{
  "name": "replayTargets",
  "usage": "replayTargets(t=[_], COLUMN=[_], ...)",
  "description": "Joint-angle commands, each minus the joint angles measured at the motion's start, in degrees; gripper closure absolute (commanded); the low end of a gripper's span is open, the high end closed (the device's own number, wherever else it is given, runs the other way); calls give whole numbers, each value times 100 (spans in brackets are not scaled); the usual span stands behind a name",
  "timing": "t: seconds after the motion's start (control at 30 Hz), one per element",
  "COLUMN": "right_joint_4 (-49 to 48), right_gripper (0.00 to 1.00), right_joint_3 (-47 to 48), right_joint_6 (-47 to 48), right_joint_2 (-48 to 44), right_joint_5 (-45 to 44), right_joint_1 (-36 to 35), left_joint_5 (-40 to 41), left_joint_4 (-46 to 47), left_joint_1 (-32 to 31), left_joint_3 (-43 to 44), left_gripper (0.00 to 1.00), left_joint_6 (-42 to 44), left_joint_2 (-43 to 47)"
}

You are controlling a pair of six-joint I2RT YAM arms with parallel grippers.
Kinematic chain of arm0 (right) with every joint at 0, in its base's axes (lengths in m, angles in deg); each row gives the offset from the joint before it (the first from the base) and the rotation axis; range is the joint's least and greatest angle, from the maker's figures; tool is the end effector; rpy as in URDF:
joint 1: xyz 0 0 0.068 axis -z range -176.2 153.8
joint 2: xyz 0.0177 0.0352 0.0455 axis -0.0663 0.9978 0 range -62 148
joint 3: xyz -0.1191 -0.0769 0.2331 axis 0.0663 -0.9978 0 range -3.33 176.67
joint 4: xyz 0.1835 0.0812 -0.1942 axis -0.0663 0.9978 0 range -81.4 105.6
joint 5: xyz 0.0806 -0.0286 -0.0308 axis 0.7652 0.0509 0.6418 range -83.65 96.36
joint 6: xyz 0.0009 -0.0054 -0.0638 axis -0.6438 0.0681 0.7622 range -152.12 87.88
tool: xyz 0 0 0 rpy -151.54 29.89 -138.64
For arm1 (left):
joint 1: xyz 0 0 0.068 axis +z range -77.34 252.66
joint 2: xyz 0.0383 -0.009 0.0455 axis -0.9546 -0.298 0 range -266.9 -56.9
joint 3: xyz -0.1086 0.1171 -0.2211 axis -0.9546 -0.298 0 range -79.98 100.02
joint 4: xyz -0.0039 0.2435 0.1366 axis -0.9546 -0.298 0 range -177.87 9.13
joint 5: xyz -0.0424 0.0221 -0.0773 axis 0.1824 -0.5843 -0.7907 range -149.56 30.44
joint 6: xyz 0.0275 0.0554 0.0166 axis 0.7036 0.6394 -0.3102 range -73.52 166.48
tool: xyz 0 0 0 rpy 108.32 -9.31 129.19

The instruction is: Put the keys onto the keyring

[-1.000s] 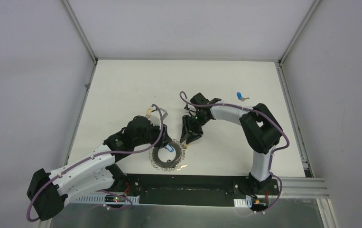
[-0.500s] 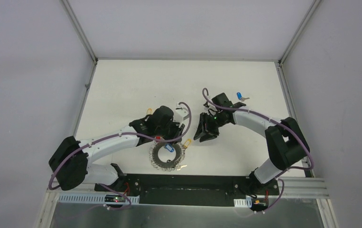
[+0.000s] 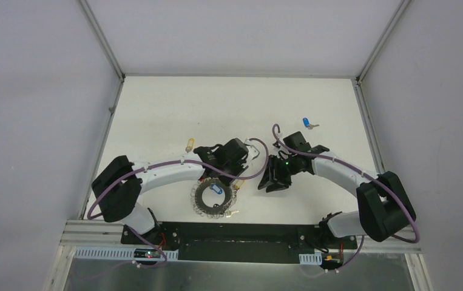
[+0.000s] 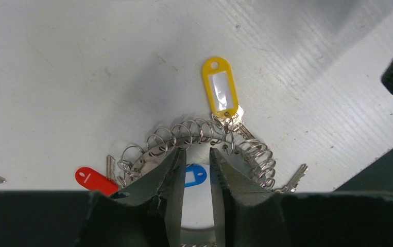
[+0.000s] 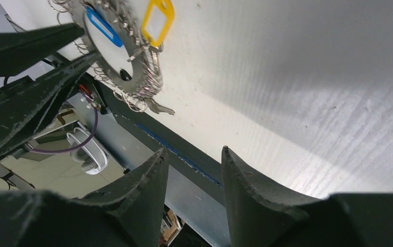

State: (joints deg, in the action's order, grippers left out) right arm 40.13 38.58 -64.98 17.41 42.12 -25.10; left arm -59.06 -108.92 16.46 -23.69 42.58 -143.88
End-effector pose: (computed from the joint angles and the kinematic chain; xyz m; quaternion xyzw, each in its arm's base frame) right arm 0.2120 0.1502 0.1533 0.0236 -0.9372 -0.3480 0.0064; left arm 0.1827 -0.2721 0.1883 0.4234 0.8649 -0.1313 0.2353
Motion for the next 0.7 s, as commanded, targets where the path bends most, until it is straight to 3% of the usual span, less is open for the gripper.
replayTargets(t=[0.0,0.67], right_joint_4=[-217,-332], right_gripper=[55,54], right_joint_3=[-278,-649], right_joint_6=[-195,-207], right_joint_2=[-327,-418], right_joint_5=[-110,-107], right_joint_1=[34,34], left_joint_5=[699,1198], left_joint_4=[-469,-936], left_joint_1=[-160,-591], left_joint_3=[551,1037], left_gripper=[75,75], left_joint_6=[145,222], left_joint_2=[-415,-1361])
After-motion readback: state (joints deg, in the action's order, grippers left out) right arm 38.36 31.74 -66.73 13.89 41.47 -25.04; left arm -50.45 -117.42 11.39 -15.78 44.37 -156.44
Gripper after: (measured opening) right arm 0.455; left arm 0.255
